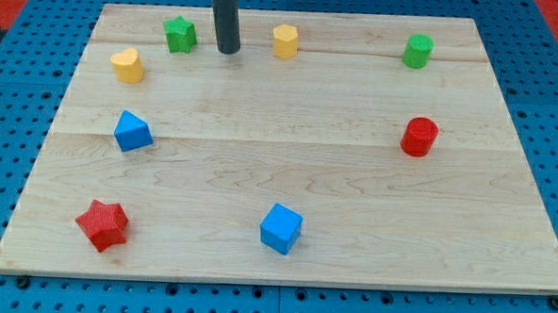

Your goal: Move the green star above the yellow heart

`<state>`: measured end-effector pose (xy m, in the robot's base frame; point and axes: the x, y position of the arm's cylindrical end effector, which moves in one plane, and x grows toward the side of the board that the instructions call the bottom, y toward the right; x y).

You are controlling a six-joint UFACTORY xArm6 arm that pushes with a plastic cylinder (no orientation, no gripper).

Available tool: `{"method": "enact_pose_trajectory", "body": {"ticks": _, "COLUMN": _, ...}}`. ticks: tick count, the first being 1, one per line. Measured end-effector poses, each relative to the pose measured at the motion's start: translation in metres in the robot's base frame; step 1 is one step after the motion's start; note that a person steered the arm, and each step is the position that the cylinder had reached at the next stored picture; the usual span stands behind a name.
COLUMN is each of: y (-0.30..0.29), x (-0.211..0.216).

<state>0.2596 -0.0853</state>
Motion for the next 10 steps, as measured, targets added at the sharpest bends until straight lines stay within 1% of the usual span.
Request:
{"method": "enact_pose_trajectory", "body": {"ticks": 2, "y": -0.009, "x": -0.006}}
{"method": "enact_pose_trajectory", "body": {"ticks": 3, "y": -0.032, "x": -0.009}}
{"method": "enact_pose_trajectory", "body": {"ticks": 4, "y": -0.041, "x": -0.009}}
{"method": "enact_pose_trajectory", "body": {"ticks": 6, "y": -0.041, "x": -0.009}}
{"method": "enact_pose_trajectory", "body": {"ticks": 10, "y": -0.06, "x": -0.009}}
